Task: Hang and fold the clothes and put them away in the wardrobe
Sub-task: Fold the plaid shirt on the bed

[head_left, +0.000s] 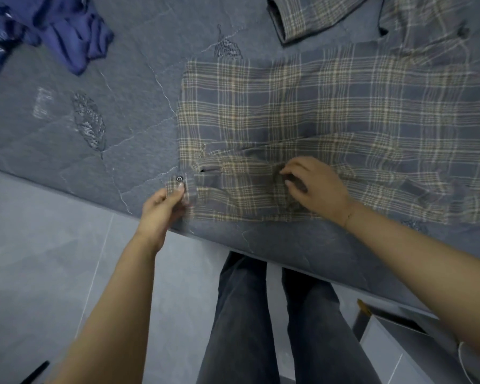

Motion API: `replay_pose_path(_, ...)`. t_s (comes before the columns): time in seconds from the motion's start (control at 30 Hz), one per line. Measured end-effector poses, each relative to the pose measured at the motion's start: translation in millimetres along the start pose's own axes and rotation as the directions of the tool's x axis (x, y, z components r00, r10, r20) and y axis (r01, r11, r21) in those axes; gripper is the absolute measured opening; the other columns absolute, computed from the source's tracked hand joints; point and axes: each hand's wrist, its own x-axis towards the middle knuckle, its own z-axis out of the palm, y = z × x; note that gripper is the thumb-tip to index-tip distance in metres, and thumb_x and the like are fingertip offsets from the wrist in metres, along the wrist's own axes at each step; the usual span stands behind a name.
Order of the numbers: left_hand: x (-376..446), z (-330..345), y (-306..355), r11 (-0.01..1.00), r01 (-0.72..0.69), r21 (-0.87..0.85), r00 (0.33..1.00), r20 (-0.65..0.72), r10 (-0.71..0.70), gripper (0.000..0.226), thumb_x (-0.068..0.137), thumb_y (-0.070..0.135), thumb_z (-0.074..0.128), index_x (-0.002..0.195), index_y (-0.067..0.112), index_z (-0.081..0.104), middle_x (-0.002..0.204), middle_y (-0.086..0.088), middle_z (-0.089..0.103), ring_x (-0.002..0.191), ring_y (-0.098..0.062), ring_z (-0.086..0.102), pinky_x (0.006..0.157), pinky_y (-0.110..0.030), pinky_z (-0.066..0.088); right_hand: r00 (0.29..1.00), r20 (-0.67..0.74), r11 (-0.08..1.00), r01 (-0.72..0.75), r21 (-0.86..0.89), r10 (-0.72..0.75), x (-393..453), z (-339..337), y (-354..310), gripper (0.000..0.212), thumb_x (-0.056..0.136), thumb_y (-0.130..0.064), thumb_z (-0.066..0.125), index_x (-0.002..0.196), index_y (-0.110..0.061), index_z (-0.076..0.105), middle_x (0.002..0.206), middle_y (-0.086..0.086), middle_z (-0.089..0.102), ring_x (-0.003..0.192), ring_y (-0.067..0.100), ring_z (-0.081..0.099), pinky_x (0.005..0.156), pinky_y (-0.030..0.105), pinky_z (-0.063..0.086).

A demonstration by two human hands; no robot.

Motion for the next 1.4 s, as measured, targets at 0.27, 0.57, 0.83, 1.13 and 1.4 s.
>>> replay_pose_path(0.27,6,5,-9,0.987,-0.079,0.141,0.923,-0.364,0.125,0.016,0.09,0.007,0.066,0.097,0.009,0.051,0.089,-0.004,0.052,0.084,-0.018,0.051,0.079,-0.032,0.047,0.868,0.439,0.972,-0.187,-0.142,0.232,-49,27,7,0.064,0.103,-0.028,0.042,0.155,-0.021,0.006,0.163,0.004,-0.004,0.15,0.021,0.006,0.122,0.037,0.008)
replay_pose_path(0.57,-36,118,-7,0.164,-0.502,0.849,0.793,0.376,0.48,0.057,0.086,0.031,0.069,0.138,0.025,0.047,0.152,-0.005,0.03,0.14,-0.027,0.026,0.11,-0.05,0.021,0.755,-0.029,0.707,-0.6,0.375,0.655,-133,-22,23,0.026,0.093,0.005,0.055,0.117,-0.001,0.064,0.121,0.013,0.058,0.11,0.028,0.056,0.092,0.012,0.037)
replay_pose_path(0.83,-44,284,-60,-0.279,-0.742,0.61,0.597,0.79,0.138,0.075,0.098,0.037,0.052,0.155,0.033,0.004,0.162,-0.005,-0.017,0.149,-0.024,-0.016,0.12,-0.05,-0.007,0.135,0.524,-0.496,-0.198,0.846,0.841,-197,-34,112,0.056,0.1,-0.041,0.046,0.144,-0.008,0.038,0.127,0.007,0.052,0.122,0.023,0.054,0.105,0.037,0.044)
replay_pose_path(1.13,-21,344,-84,-0.475,-0.661,0.581,0.663,0.749,-0.007,0.086,0.099,0.01,0.042,0.149,0.037,-0.022,0.154,-0.01,-0.038,0.141,-0.033,-0.034,0.117,-0.058,-0.009,-0.13,0.382,-0.398,-0.134,0.908,0.915,-215,-46,166,0.023,0.099,-0.021,0.055,0.08,-0.009,0.057,0.072,0.005,0.057,0.061,0.013,0.054,0.06,0.023,0.05)
replay_pose_path(1.4,-33,354,-68,-0.27,-0.81,0.52,0.562,0.82,-0.108,0.061,0.098,0.06,0.027,0.153,0.041,0.01,0.162,-0.003,-0.018,0.149,-0.024,-0.016,0.118,-0.055,-0.011,-0.009,-0.067,0.047,-0.61,0.791,0.998,-229,-54,164,0.018,0.091,-0.021,0.063,0.088,-0.01,0.049,0.088,0.008,0.054,0.077,0.02,0.05,0.069,0.033,0.039)
